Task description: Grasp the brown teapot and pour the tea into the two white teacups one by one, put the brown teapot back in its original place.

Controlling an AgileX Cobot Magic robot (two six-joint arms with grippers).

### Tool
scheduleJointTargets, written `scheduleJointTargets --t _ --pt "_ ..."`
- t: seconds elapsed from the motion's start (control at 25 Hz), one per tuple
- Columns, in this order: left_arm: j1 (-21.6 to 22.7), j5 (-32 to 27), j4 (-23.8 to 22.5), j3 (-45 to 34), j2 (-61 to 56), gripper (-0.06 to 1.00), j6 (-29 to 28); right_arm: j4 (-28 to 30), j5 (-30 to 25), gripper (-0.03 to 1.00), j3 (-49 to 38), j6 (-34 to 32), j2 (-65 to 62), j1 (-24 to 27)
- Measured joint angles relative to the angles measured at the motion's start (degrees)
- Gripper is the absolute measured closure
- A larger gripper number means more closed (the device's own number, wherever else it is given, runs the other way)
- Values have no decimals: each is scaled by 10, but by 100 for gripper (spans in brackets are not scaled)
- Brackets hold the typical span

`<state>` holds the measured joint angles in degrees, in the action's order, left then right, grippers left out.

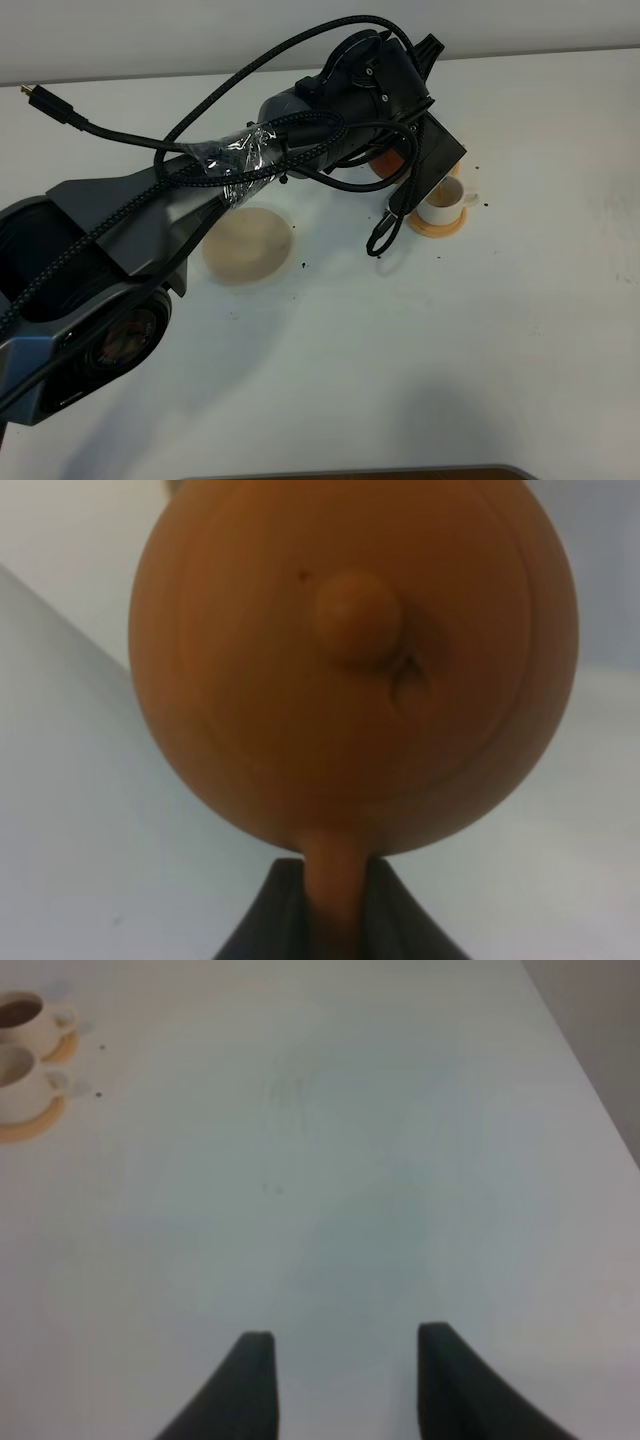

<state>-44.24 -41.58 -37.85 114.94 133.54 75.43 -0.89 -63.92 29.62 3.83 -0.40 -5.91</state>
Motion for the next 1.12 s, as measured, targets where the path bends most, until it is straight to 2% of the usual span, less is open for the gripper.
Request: scheduleJointTargets --t 0.36,0.6,1.12 --pt "0 18 -13 0 0 80 30 0 0 60 0 0 0 0" --pt "0 31 -50 0 5 80 39 0 0 60 0 0 0 0" --pt "0 70 -62 0 11 80 51 0 0 60 0 0 0 0"
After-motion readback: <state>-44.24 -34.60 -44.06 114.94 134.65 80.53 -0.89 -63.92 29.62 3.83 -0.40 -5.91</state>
